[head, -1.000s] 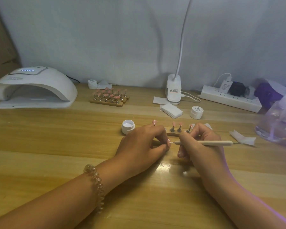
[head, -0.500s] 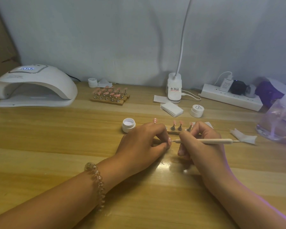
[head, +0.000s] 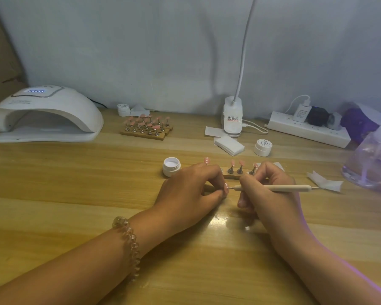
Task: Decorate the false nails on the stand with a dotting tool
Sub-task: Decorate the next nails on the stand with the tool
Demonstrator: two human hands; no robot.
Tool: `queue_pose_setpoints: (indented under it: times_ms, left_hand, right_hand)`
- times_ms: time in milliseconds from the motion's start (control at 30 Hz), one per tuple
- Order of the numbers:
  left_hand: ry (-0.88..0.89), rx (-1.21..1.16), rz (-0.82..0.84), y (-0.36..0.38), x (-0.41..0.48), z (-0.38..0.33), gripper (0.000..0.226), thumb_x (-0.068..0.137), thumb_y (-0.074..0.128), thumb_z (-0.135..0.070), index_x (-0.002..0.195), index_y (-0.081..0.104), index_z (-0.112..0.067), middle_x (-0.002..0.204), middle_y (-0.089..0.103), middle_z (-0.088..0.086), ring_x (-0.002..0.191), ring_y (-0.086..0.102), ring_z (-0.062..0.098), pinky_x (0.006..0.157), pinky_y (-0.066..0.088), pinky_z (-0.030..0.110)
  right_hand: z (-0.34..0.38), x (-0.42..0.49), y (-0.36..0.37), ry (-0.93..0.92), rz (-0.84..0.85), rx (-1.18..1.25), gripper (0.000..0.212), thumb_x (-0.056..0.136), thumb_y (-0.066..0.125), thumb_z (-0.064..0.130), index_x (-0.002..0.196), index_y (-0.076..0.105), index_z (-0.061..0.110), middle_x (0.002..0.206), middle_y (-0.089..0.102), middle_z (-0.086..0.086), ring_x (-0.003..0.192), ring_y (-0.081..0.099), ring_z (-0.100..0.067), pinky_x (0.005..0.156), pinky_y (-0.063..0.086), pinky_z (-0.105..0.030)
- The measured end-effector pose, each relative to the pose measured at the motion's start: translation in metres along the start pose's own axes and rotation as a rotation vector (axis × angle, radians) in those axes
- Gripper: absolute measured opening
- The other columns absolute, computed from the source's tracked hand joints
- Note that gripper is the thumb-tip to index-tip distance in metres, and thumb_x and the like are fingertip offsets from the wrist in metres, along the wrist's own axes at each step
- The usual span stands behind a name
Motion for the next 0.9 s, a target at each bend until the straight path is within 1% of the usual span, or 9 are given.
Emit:
queue_pose_setpoints:
  times_ms: [100, 267, 400, 533, 633, 733, 800, 900]
  left_hand:
    - [0.002, -0.010, -0.006, 0.000, 0.000, 0.000, 0.010, 0.087, 0.070, -0.031, 0.082, 0.063, -0.026, 0.089, 0.062, -0.016, 0.066, 0.049, -0.011, 0.056, 0.028, 0.022]
    - [0.004, -0.015, -0.005, 0.000, 0.000, 0.000, 0.010, 0.086, 0.070, -0.030, 0.081, 0.063, -0.026, 0.089, 0.063, -0.016, 0.067, 0.049, -0.013, 0.056, 0.028, 0.021]
    - [0.008, -0.001, -0.003, 0.000, 0.000, 0.000, 0.010, 0.087, 0.070, -0.031, 0.081, 0.063, -0.026, 0.088, 0.062, -0.016, 0.068, 0.048, -0.017, 0.055, 0.025, 0.012]
    - [0.007, -0.001, -0.006, 0.000, 0.000, 0.000, 0.010, 0.087, 0.070, -0.031, 0.082, 0.063, -0.026, 0.089, 0.063, -0.015, 0.068, 0.048, -0.015, 0.056, 0.027, 0.016]
    - [0.006, 0.004, -0.002, 0.001, 0.001, 0.001, 0.010, 0.088, 0.069, -0.033, 0.083, 0.064, -0.025, 0.092, 0.064, -0.015, 0.075, 0.050, -0.011, 0.056, 0.025, 0.014]
    - [0.010, -0.002, 0.000, 0.001, 0.001, 0.001, 0.009, 0.088, 0.068, -0.033, 0.084, 0.064, -0.026, 0.093, 0.065, -0.016, 0.069, 0.047, -0.017, 0.056, 0.026, 0.015]
    - [0.009, -0.008, 0.006, 0.002, 0.000, 0.002, 0.009, 0.088, 0.068, -0.033, 0.084, 0.064, -0.026, 0.093, 0.065, -0.017, 0.070, 0.046, -0.020, 0.057, 0.026, 0.016]
    - [0.011, -0.011, 0.005, 0.002, 0.000, 0.002, 0.009, 0.088, 0.069, -0.033, 0.083, 0.064, -0.027, 0.093, 0.064, -0.017, 0.070, 0.047, -0.019, 0.057, 0.027, 0.016]
  right_hand:
    - [0.000, 0.000, 0.000, -0.004, -0.001, 0.004, 0.033, 0.079, 0.061, 0.007, 0.054, 0.047, 0.023, 0.047, 0.060, -0.010, 0.042, 0.050, -0.015, 0.040, 0.039, -0.021]
    - [0.001, 0.000, 0.001, -0.018, 0.004, 0.009, 0.034, 0.079, 0.061, 0.005, 0.054, 0.046, 0.021, 0.047, 0.060, -0.010, 0.040, 0.047, -0.012, 0.039, 0.037, -0.018]
    - [0.001, 0.000, 0.000, -0.017, -0.002, 0.025, 0.035, 0.080, 0.061, 0.005, 0.054, 0.046, 0.022, 0.046, 0.059, -0.010, 0.042, 0.050, -0.014, 0.040, 0.039, -0.020]
    - [0.001, -0.001, 0.001, -0.009, 0.006, 0.033, 0.034, 0.080, 0.061, 0.005, 0.054, 0.047, 0.022, 0.047, 0.059, -0.010, 0.041, 0.049, -0.014, 0.040, 0.040, -0.021]
    - [0.003, -0.001, -0.003, -0.009, -0.033, 0.083, 0.037, 0.082, 0.062, 0.007, 0.053, 0.046, 0.023, 0.046, 0.058, -0.009, 0.037, 0.046, -0.010, 0.037, 0.036, -0.017]
    - [0.003, -0.002, -0.008, -0.003, -0.079, 0.138, 0.038, 0.083, 0.063, 0.012, 0.052, 0.045, 0.024, 0.043, 0.055, -0.009, 0.034, 0.044, -0.007, 0.034, 0.033, -0.016]
    - [0.003, -0.002, -0.011, -0.021, -0.100, 0.142, 0.041, 0.085, 0.061, 0.009, 0.051, 0.045, 0.024, 0.041, 0.052, -0.007, 0.035, 0.043, -0.007, 0.037, 0.033, -0.014]
    - [0.004, -0.002, -0.008, -0.026, -0.075, 0.110, 0.035, 0.079, 0.065, 0.017, 0.050, 0.046, 0.025, 0.039, 0.051, -0.006, 0.038, 0.047, -0.005, 0.045, 0.034, -0.016]
Point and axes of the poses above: each hand's wrist, its own x-axis towards the middle knuckle, its own y-axis out of the palm, z = x × y, the point moved 9 cm from there along x, towards the middle knuckle
